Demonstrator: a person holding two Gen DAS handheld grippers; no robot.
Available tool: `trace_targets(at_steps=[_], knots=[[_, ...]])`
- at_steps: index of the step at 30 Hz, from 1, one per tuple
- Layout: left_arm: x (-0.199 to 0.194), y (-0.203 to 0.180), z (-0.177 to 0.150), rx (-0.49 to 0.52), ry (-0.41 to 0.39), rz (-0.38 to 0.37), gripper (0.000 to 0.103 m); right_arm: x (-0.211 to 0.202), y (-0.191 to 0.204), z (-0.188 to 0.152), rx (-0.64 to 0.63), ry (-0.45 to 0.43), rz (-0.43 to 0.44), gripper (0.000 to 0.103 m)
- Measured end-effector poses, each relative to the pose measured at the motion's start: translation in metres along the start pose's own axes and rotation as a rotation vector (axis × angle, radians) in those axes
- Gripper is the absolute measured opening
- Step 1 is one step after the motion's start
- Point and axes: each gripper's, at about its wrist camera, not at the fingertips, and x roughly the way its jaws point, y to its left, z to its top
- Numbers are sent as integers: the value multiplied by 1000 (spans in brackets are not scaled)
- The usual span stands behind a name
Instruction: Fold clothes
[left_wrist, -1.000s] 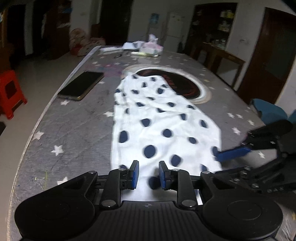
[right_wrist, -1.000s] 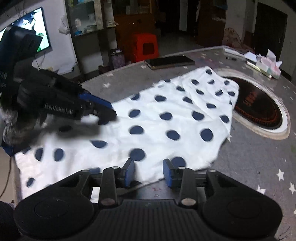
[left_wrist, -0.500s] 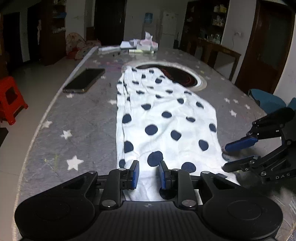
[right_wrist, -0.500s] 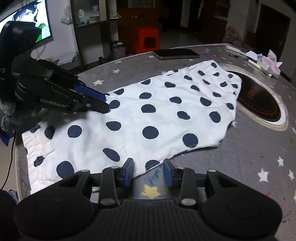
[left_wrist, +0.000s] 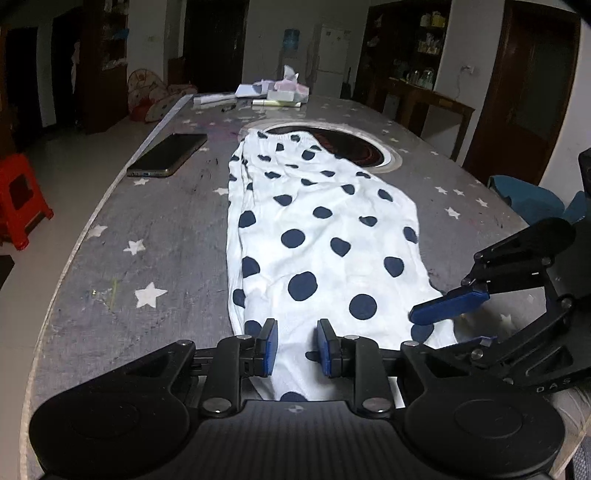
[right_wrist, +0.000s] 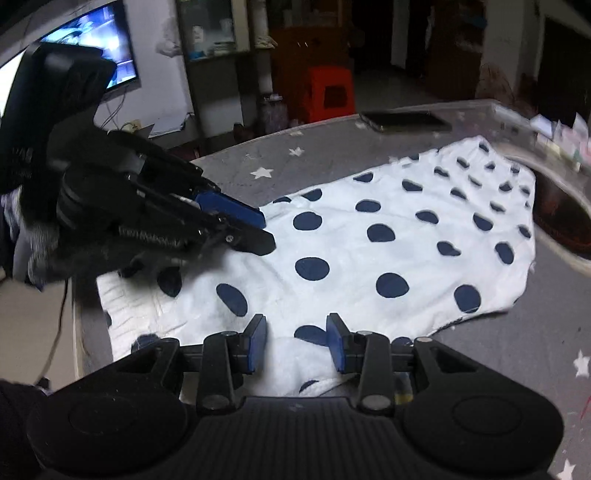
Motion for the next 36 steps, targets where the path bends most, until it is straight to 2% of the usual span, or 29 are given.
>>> trace_targets(at_steps=[3,6,10,15,18,22,26,29,32,36], knots=[[-12,-3,1,7,-32,0,27,-10,4,0,-17,4,-10,36],[-23,-4,1,5,-63,-13,27,-22,7,6,-18,-36,-16,36],[-21,-9,-11,39,-38,0,27,-23,14,13,-9,-84,11,36],[-18,-12,-26,91,-30,27,29,-1,25,3,-40,-16,34,35],[-21,-10,-24,93,-32,24,29,-5,23,3,-37,-13,38,35],[-31,-8,-12,66,-74,11,29,-16,15,12,-23,-46,39,35],[-28,-7,1,26,-97,-13,29,-5,1,14,29,-41,27,35],[-18,-10,3,30,-81,-28,29,2,-9,14,65,-35,20,35],[-3,-9,-1,41,-31,-32,29,3,-20,13,75,-21,14,35],[1,-5,-4,36,-15,-36,29,-7,-42,23,108,-59,-14,35]])
